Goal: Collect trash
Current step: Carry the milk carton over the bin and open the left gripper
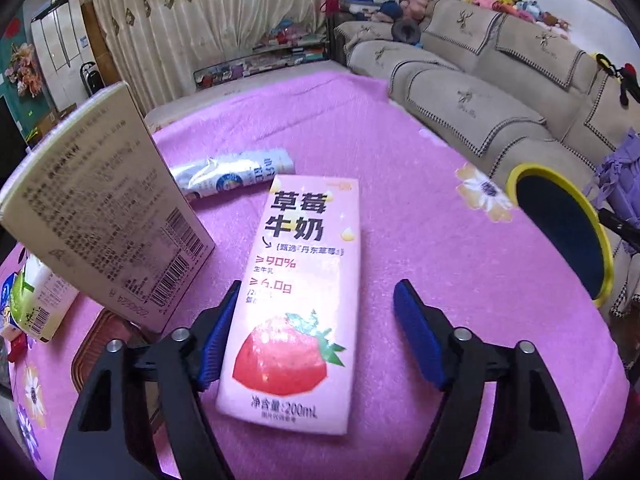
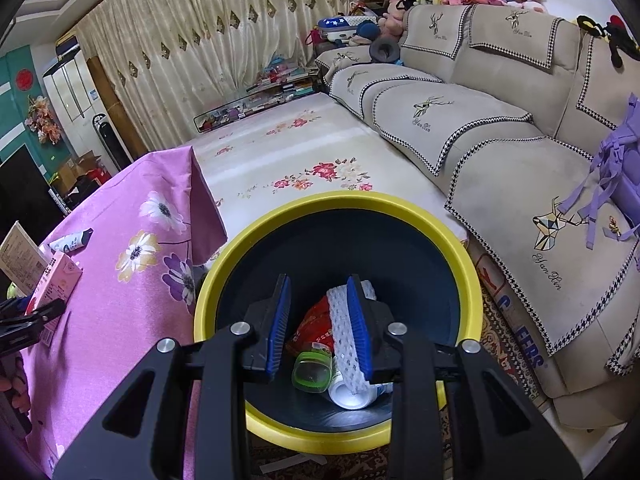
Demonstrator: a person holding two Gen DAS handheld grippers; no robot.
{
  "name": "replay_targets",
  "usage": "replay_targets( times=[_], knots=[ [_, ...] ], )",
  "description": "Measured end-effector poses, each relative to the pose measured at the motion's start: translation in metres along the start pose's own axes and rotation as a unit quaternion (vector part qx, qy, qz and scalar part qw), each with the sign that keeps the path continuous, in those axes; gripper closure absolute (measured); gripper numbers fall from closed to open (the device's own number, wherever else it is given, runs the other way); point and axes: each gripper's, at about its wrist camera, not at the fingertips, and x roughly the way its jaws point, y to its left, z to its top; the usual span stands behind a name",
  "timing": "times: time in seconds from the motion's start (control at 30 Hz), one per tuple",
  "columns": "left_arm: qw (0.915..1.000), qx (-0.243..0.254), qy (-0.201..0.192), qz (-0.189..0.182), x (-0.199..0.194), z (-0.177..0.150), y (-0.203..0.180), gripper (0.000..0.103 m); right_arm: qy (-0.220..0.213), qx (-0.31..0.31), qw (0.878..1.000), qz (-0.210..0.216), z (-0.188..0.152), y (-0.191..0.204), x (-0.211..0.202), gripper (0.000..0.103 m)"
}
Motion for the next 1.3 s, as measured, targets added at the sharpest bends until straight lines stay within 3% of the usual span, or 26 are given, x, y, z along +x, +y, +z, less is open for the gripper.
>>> replay_targets(
  times=[0.07,0.2,0.37,0.7,0.97,1.07,1.1,1.17,1.3],
  knots=[
    [0.9999,-0.007,0.003,-0.008,0.004,0.001,0.002,0.053,-0.001,0.001,1.0,0.001,-0.001,-0.001,-0.001,0.075],
    [0.9999,-0.011,-0.001,-0.006,-0.001,0.0,0.0,0.053,-0.006,0.004,1.0,0.001,0.0,-0.006,-0.006,0.075],
    [0.9993,0.006,-0.021,-0.03,-0.027,0.004,-0.026,0.053,-0.023,0.012,1.0,-0.007,0.001,-0.019,-0.023,0.075],
    [0.9886,0.099,-0.038,-0.108,-0.048,0.032,-0.148,0.053,-0.037,0.035,0.998,-0.049,-0.007,-0.069,-0.043,0.075],
    [0.9782,0.141,-0.014,-0.151,-0.017,0.057,-0.249,0.052,-0.038,0.069,0.994,-0.069,-0.017,-0.121,-0.054,0.075],
    [0.9767,0.152,-0.007,-0.152,0.0,0.064,-0.273,0.052,-0.039,0.076,0.994,-0.07,-0.018,-0.132,-0.056,0.075],
    [0.9767,0.154,-0.007,-0.15,0.005,0.066,-0.282,0.051,-0.039,0.078,0.994,-0.069,-0.019,-0.134,-0.057,0.075],
    [0.9782,0.149,-0.009,-0.145,0.012,0.071,-0.289,0.026,-0.038,0.078,0.994,-0.067,-0.019,-0.136,-0.058,0.075],
    [0.9812,0.124,-0.03,-0.145,0.005,0.076,-0.286,0.023,-0.039,0.076,0.994,-0.061,-0.02,-0.134,-0.059,0.074]
  ],
)
